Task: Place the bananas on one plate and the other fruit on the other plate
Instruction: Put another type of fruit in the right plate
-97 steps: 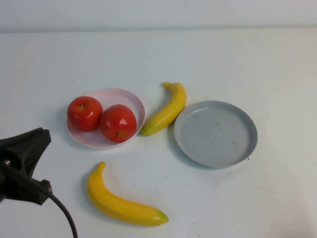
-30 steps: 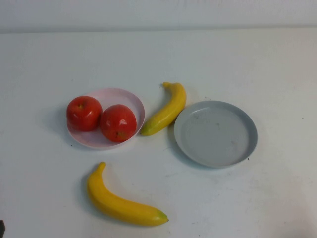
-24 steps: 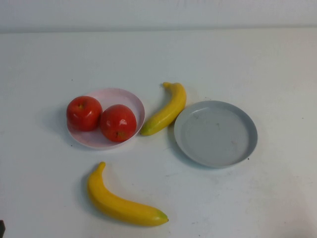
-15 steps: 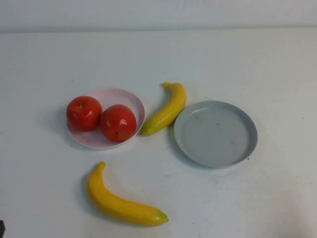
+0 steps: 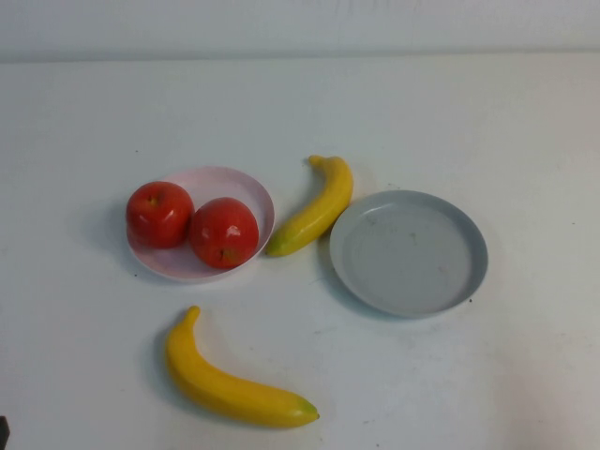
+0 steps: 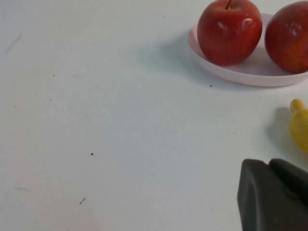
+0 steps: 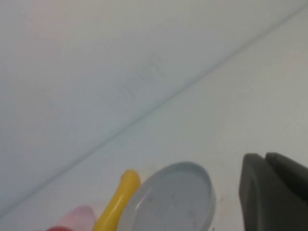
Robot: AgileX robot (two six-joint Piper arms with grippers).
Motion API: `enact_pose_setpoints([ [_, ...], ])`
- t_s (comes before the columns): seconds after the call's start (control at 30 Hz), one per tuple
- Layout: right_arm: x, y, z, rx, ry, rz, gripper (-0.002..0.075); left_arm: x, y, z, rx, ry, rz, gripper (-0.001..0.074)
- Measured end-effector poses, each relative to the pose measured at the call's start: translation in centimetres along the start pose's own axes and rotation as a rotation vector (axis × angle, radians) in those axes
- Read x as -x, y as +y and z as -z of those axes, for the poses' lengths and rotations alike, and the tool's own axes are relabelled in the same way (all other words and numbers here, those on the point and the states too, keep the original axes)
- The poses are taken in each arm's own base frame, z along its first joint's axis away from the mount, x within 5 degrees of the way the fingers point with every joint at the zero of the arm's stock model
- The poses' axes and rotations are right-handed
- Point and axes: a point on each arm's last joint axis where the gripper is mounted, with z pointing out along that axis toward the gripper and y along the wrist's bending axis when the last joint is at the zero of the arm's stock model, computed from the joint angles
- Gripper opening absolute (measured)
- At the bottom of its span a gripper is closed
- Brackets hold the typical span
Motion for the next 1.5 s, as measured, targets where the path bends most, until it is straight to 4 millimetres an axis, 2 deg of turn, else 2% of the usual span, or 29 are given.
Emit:
enact_pose_setpoints([
  [0.2,1.7,3.8,0.0,0.008,0.320,0.009,-0.0017,0.0,0.0,0.0,0.001,0.000,-0.002,0.0000],
  [0.4,4.4,7.1,-2.4,0.003,0.594,0.154,-0.0017,0.0,0.0,0.0,0.001,0.000,-0.002,0.0000],
  [0.5,5.5,8.1,-4.6,0.008,0.697,0.220,-0.0017,0.0,0.0,0.0,0.001,0.000,-0.002,0.0000],
  [0.57,6.0,8.6,-6.9,0.005,0.788,0.254,-0.0017,0.0,0.0,0.0,0.001,0.000,-0.002,0.0000],
  [0.77,5.9,9.3,-13.1,0.029,1.007,0.338,-0.0017,0.0,0.0,0.0,0.001,0.000,-0.002,0.0000],
  [0.93,3.8,11.7,-16.2,0.101,1.124,0.473,-0.0017,0.0,0.0,0.0,0.001,0.000,-0.002,0.0000],
  [1.27,-3.3,19.8,-19.9,0.335,1.281,0.696,-0.0009,0.0,0.0,0.0,0.001,0.000,-0.002,0.0000],
  [1.37,-6.0,21.7,-20.8,0.405,1.321,0.766,0.0042,0.0,0.0,0.0,0.001,0.000,-0.002,0.0000],
  [1.47,-8.4,23.6,-21.4,0.461,1.364,0.824,0.0152,0.0,0.0,0.0,0.001,0.000,-0.002,0.0000],
  [1.5,-9.4,24.2,-21.6,0.475,1.385,0.844,0.0211,0.0,0.0,0.0,0.001,0.000,-0.002,0.0000],
])
